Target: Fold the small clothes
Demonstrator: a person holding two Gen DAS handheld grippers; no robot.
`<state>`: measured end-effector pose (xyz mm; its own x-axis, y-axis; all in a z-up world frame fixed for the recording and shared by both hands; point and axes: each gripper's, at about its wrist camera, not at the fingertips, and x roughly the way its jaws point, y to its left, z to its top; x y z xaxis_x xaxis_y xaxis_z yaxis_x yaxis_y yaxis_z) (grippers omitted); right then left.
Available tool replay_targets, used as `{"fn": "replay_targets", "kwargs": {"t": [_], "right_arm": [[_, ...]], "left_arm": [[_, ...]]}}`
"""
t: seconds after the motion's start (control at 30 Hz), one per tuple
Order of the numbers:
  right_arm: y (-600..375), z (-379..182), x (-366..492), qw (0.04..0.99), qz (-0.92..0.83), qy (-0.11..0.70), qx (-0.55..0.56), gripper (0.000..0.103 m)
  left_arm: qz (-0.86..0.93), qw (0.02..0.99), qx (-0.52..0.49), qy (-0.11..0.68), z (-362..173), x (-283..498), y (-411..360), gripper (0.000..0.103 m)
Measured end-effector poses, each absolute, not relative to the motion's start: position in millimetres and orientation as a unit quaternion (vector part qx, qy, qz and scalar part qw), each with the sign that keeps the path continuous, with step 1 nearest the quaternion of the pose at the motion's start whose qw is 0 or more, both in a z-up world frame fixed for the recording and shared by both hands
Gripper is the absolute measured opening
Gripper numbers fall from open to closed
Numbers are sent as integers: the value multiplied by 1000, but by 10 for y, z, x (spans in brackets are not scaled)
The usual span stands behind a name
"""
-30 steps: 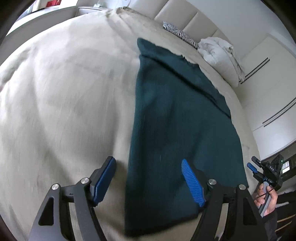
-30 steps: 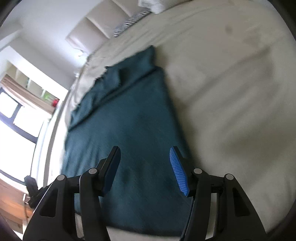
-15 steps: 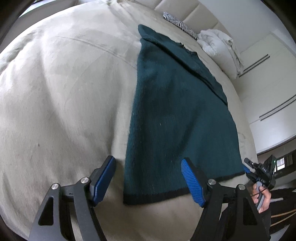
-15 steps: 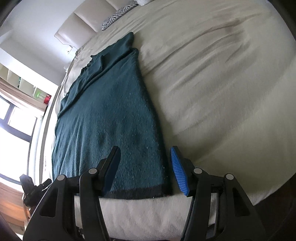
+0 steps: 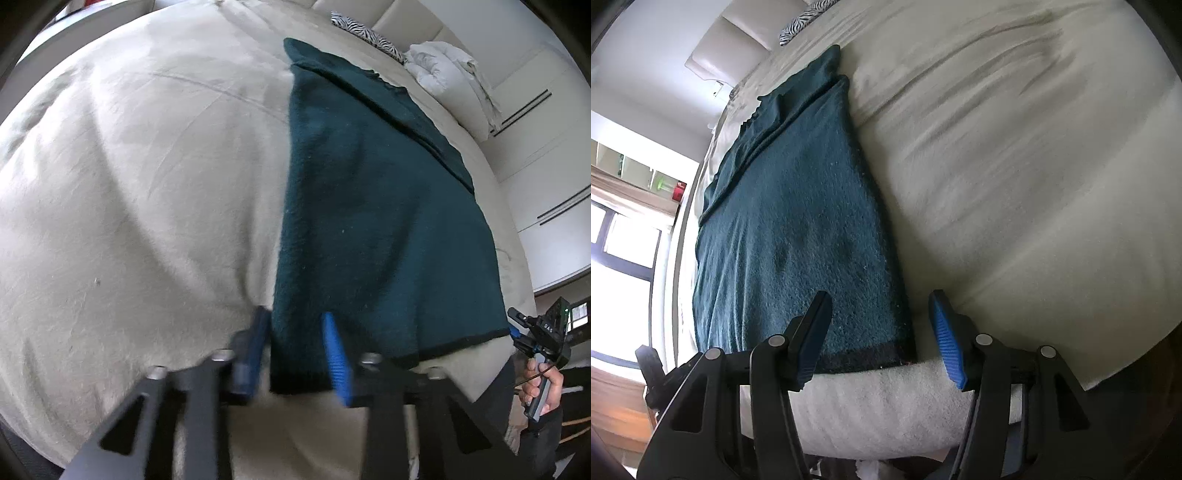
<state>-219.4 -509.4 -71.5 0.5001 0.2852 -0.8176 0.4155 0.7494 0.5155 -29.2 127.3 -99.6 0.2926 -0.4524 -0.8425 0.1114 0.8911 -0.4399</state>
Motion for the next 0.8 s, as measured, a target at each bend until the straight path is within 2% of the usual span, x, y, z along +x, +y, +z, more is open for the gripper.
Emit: {"fn": "replay_targets", "kwargs": {"t": [0.03,0.07,0.17,0.2,0.3,0.53,0.8], "right_arm": [[-5081,-718,-2185,790,-38,501,350,46],[-5074,-727,-2174,789,-36,504,348,38],[-5058,-740,-2175,789,-35,510,341,28],[-5069,-751,-2182,788,-36,511,342,20],[-5125,-782,-2227,782,-32,507,360,8],[-5062,-541,-2245,798,17,470,378,6],[-5014,-10,-1957,819,91,384,416,6]], "left_arm": [[-182,787,-155,569,-1006,-301,1284,15],[-187,783,-160,571,-1017,-309,1291,10],[-195,780,-164,571,-1027,-341,1282,7],[-196,780,-167,570,-1024,-346,1284,7],[-195,782,-174,565,-1001,-358,1297,6],[-212,795,-201,532,-713,-419,1374,6],[-254,789,-299,472,-261,-231,1549,6]]}}
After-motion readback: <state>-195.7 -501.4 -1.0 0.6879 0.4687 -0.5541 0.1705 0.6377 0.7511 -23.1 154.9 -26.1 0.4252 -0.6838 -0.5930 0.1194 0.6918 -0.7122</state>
